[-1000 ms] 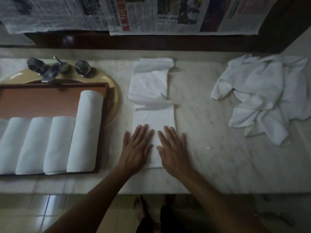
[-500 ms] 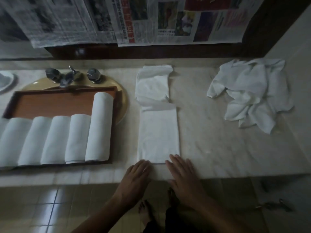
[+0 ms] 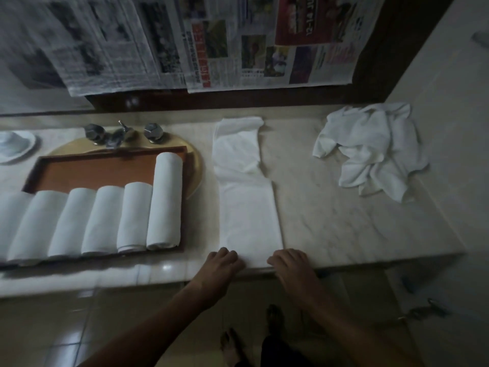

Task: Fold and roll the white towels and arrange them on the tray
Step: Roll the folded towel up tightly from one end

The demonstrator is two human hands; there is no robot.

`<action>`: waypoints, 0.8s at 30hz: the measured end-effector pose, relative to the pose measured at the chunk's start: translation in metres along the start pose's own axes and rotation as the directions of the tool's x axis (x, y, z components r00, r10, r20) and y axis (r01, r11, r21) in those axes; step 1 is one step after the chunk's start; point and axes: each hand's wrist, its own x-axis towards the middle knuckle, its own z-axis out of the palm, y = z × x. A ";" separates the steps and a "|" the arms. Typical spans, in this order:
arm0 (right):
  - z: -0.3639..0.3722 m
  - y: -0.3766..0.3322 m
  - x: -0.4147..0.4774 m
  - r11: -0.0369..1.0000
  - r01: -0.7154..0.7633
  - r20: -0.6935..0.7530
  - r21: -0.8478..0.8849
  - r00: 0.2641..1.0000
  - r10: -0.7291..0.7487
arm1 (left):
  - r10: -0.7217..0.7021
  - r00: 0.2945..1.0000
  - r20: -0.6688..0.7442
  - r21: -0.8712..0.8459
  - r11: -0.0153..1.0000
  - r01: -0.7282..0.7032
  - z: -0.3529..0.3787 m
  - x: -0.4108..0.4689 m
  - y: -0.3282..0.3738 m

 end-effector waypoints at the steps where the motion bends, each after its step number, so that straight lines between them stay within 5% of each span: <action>1: -0.002 -0.001 0.000 1.000 -0.002 0.021 0.009 1.000 0.002 | 0.000 1.000 0.004 -0.005 1.000 0.000 0.000 -0.002 -0.001; 7: -0.004 0.008 -0.003 0.998 -0.003 0.082 0.061 0.997 -0.002 | 0.042 0.996 0.081 -0.015 0.999 -0.041 -0.001 -0.008 -0.008; 11: -0.022 0.010 0.002 0.984 -0.073 0.104 0.163 0.993 0.057 | 0.045 0.999 0.008 -0.055 0.997 -0.045 0.000 -0.008 -0.012; 14: -0.033 0.013 0.008 0.920 -0.259 0.177 0.294 0.961 0.214 | -0.184 0.978 -0.096 -0.262 0.953 0.153 -0.007 -0.007 -0.006; 17: -0.038 0.016 0.014 0.847 -0.394 0.242 0.358 0.915 0.323 | -0.447 0.892 -0.061 -0.508 0.784 0.358 -0.021 -0.004 -0.004; 24: -0.039 0.017 0.026 0.768 -0.523 0.329 0.370 0.846 0.419 | -0.570 0.816 0.101 -0.560 0.645 0.520 -0.030 0.007 -0.002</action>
